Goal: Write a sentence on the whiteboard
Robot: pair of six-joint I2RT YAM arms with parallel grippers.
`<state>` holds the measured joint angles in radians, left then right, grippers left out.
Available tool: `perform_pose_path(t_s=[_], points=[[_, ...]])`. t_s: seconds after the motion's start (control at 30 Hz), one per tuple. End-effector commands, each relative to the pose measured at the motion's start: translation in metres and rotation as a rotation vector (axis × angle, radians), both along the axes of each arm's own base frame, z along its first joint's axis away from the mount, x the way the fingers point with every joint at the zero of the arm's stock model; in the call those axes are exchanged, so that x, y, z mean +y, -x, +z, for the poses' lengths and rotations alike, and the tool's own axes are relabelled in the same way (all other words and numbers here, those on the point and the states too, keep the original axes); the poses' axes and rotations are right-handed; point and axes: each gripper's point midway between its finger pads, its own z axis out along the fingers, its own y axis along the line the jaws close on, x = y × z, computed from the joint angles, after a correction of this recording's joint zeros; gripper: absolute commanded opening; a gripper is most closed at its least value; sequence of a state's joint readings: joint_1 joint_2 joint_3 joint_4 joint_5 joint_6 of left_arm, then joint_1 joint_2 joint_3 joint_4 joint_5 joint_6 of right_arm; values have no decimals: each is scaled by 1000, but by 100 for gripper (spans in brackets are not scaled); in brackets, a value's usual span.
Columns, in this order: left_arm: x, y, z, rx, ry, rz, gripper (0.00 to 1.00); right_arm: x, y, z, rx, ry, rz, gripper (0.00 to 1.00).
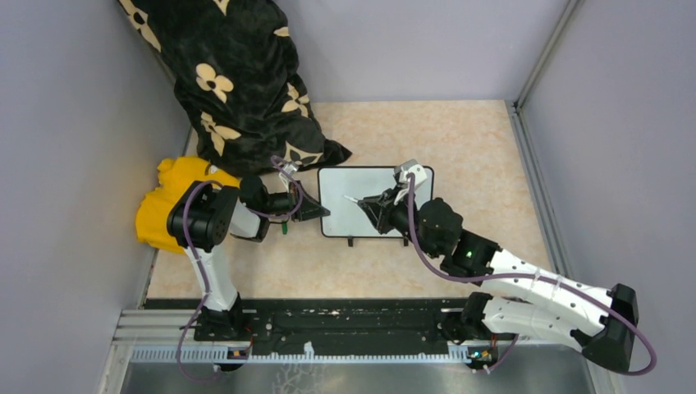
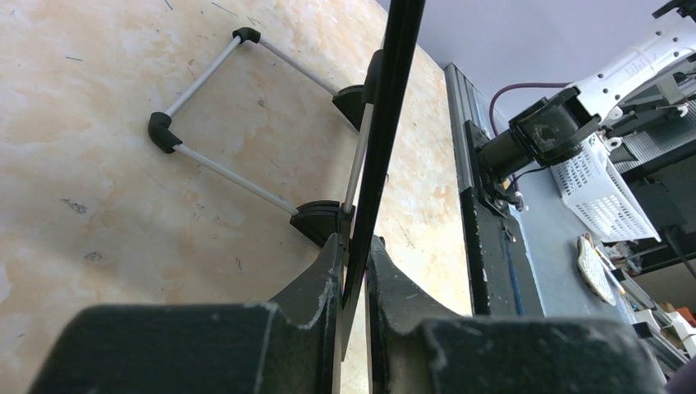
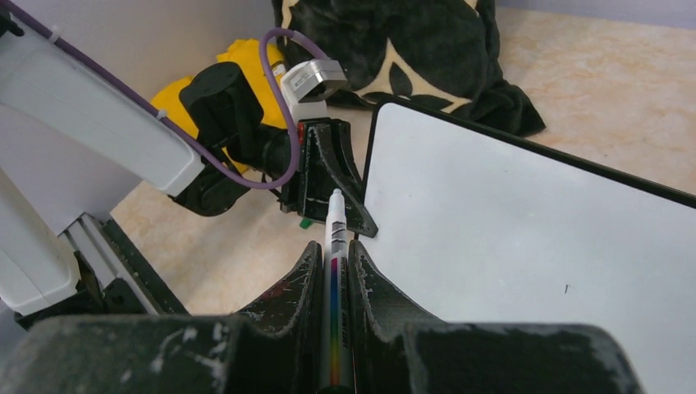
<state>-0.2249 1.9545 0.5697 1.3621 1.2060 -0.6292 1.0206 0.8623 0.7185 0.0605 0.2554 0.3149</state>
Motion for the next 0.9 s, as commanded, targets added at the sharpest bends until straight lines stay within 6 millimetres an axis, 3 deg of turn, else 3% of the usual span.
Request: perform_pose_path(t_s=[0.0,0.13,0.47,0.87], points=[[-1,3,-8,4,-8,-22,10,-6,-13,42,-67,-68,-115,0],[-1,3,-9,6,-11,-22,8,-16,-26,44,-82,-27,-255,0],[-1,2,-12,9,-20,-23,4,-18,-50,29,-64,90,-466,0],[-1,2,-14,10,-25,-22,0,-6,-47,1,-33,134,-413,0]])
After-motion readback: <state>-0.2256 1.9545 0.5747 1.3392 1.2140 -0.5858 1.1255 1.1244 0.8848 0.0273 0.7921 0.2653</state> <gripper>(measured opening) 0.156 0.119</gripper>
